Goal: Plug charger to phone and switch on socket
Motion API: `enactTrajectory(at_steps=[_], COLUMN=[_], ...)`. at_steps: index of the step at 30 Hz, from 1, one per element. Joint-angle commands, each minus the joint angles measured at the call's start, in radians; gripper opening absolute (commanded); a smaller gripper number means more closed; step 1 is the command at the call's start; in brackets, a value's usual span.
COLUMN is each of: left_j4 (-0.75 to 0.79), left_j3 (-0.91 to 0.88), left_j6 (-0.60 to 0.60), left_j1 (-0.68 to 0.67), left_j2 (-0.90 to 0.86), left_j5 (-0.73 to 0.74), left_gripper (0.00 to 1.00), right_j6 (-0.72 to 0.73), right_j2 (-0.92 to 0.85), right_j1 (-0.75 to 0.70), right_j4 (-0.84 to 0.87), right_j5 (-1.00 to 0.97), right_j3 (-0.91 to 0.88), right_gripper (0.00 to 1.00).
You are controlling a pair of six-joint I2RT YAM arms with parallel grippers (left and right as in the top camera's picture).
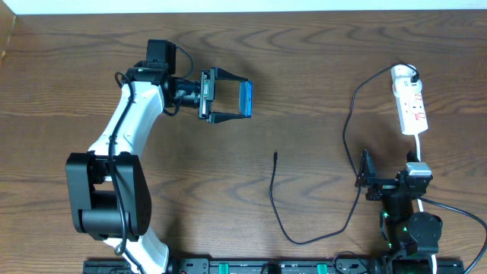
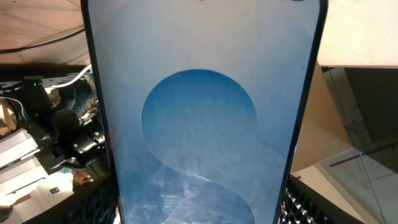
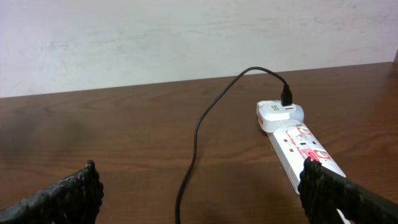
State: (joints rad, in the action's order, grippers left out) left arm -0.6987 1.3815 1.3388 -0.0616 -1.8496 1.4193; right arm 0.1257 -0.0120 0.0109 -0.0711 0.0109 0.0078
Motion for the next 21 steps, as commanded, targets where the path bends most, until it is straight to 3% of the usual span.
enactTrajectory(at_steps=[1, 21], left_j4=[0.002, 0.002], left_j3=[0.024, 0.024], left_j6=[0.001, -0.006], left_j1=[0.0, 0.0], left_j2=[0.023, 0.023], left_j5=[0.058, 0.046], left_gripper=[0.07, 0.07], right_j6=[0.008, 0.008], right_j2=[0.007, 0.007], right_j1=[0.01, 0.01], right_j4=[-0.004, -0.004], right_j5=[-0.005, -0.005], right_j3=[-0.003, -0.003], right_gripper=[0.99, 0.99])
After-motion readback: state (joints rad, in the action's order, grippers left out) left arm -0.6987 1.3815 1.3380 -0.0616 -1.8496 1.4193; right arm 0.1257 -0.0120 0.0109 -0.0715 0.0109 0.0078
